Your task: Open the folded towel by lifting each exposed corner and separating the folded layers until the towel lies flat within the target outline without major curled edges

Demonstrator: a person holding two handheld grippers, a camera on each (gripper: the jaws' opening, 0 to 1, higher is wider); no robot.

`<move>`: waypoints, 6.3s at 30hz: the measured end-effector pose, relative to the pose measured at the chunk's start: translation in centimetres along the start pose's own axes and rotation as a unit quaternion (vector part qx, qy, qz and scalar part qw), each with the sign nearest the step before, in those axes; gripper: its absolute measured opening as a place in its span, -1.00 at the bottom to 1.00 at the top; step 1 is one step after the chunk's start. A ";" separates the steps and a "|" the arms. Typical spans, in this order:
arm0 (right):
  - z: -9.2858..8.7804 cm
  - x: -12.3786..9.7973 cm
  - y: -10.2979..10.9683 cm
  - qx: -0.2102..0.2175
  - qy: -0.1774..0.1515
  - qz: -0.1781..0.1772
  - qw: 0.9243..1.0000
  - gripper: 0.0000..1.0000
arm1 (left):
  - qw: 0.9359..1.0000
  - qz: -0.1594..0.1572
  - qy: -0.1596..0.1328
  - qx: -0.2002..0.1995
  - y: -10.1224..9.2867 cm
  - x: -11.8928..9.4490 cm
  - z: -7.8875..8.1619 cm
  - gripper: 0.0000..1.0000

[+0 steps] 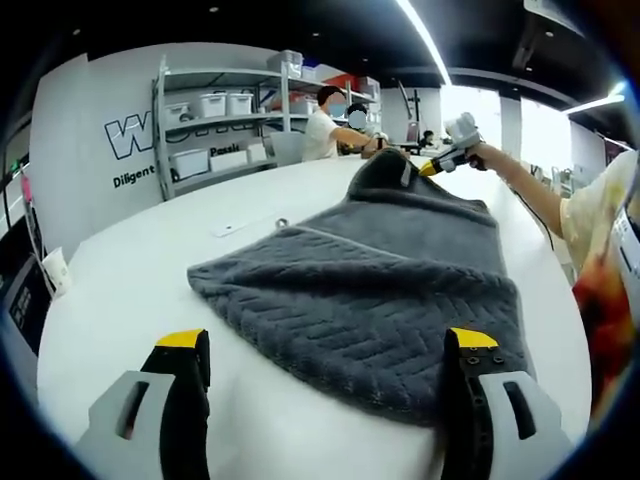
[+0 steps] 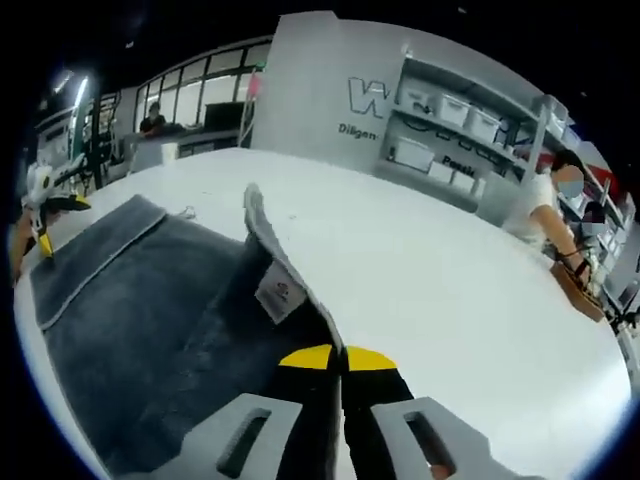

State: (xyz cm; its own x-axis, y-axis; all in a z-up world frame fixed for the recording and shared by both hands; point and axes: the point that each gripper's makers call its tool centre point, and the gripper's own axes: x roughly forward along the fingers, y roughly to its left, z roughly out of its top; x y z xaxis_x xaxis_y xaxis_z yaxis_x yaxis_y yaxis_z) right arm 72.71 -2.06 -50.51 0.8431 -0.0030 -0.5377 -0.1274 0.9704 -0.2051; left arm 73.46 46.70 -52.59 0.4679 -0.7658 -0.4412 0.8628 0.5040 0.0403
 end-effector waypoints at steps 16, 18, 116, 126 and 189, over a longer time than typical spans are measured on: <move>-3.6 1.6 -2.1 -0.005 0.047 -0.028 0.998 -1.00 | 1.000 0.005 0.006 0.002 0.3 0.0 -0.2 0.92; -4.0 1.9 -2.2 -0.002 0.052 -0.029 0.998 -1.00 | 1.000 0.005 0.007 0.002 0.3 0.0 -0.2 0.92; -0.3 -0.9 13.7 -0.088 -0.027 0.152 0.984 0.95 | 0.994 -0.044 -0.002 0.105 -17.6 4.2 1.7 -0.57; -0.5 -0.9 13.6 -0.086 -0.025 0.151 0.984 0.93 | 0.994 -0.049 0.003 0.093 -17.3 4.5 1.0 -0.99; -1.2 -0.9 13.9 -0.090 -0.013 0.162 0.983 0.98 | 0.987 0.142 -0.076 -0.018 -7.3 -0.8 2.5 -0.93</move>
State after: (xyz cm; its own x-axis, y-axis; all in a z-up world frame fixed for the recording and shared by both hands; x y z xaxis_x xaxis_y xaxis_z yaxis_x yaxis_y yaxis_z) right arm 69.60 11.16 -53.87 0.7565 0.3068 -0.5775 -0.4787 0.8614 -0.1695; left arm 67.30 42.64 -50.25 0.7152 -0.6420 -0.2763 0.6870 0.7185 0.1089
